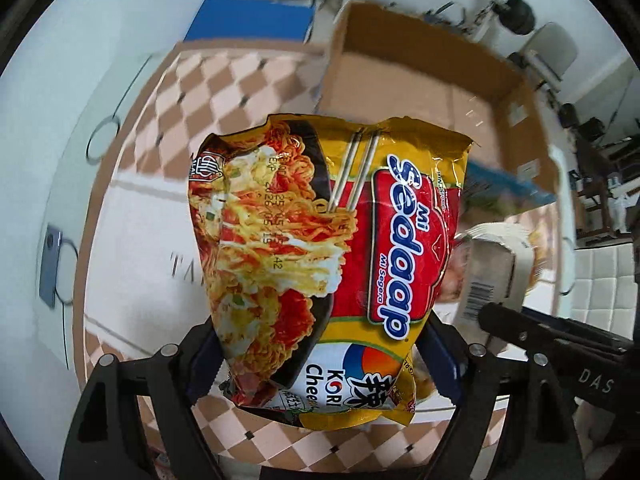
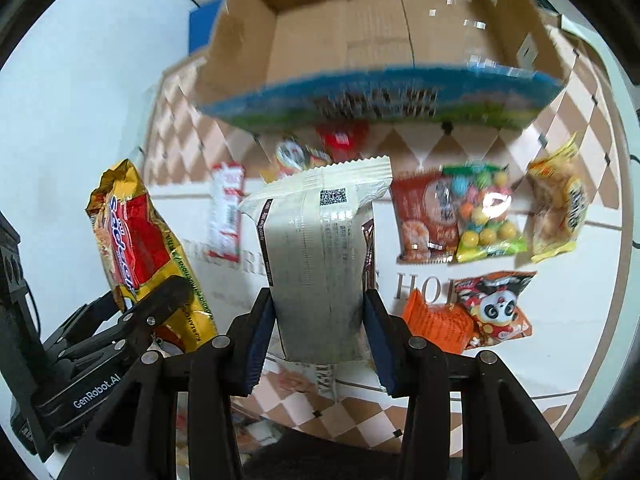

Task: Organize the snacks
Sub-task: 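Carry the noodle pack with the left tool while the right tool carries the white packet into the box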

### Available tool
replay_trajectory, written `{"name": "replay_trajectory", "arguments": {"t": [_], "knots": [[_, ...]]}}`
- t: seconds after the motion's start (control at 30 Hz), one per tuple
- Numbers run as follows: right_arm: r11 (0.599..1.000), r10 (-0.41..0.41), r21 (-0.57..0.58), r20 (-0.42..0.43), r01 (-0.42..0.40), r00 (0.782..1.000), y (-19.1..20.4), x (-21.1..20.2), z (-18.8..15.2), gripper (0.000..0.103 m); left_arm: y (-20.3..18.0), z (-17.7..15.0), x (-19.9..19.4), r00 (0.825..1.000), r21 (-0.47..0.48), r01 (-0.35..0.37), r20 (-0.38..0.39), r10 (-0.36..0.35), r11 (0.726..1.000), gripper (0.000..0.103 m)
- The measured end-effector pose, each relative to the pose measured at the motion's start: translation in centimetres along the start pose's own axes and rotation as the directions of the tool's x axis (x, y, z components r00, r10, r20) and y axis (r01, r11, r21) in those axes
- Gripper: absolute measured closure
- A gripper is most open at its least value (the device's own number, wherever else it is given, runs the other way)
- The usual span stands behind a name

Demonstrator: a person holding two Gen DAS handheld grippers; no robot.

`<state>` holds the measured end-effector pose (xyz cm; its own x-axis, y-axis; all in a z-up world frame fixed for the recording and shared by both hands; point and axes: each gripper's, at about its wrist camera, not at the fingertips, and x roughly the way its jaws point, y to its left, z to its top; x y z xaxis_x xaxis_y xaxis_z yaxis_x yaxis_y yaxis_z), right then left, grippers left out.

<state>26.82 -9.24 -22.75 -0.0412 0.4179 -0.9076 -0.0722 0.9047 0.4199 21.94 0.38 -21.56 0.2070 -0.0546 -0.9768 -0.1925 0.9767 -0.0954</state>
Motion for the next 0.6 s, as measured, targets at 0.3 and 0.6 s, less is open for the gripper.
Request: {"name": "replay_trajectory", "arguments": {"t": [0.3,0.6], "knots": [[1.0,0.016,0.023,0.136,-0.02,0.991,-0.5,-6.0,4.7,0.056,-5.4,6.5,-3.4,0.993,0.115,0.047,0.1,-0.058,0.992,0.018],[0.996,-0.033,0.093,0.202,0.015,0.979,-3.4,-6.4,13.2,0.056,-8.9,17.1,0.9,0.993,0.148,0.108,0.031,-0.114,0.983,0.018]]}}
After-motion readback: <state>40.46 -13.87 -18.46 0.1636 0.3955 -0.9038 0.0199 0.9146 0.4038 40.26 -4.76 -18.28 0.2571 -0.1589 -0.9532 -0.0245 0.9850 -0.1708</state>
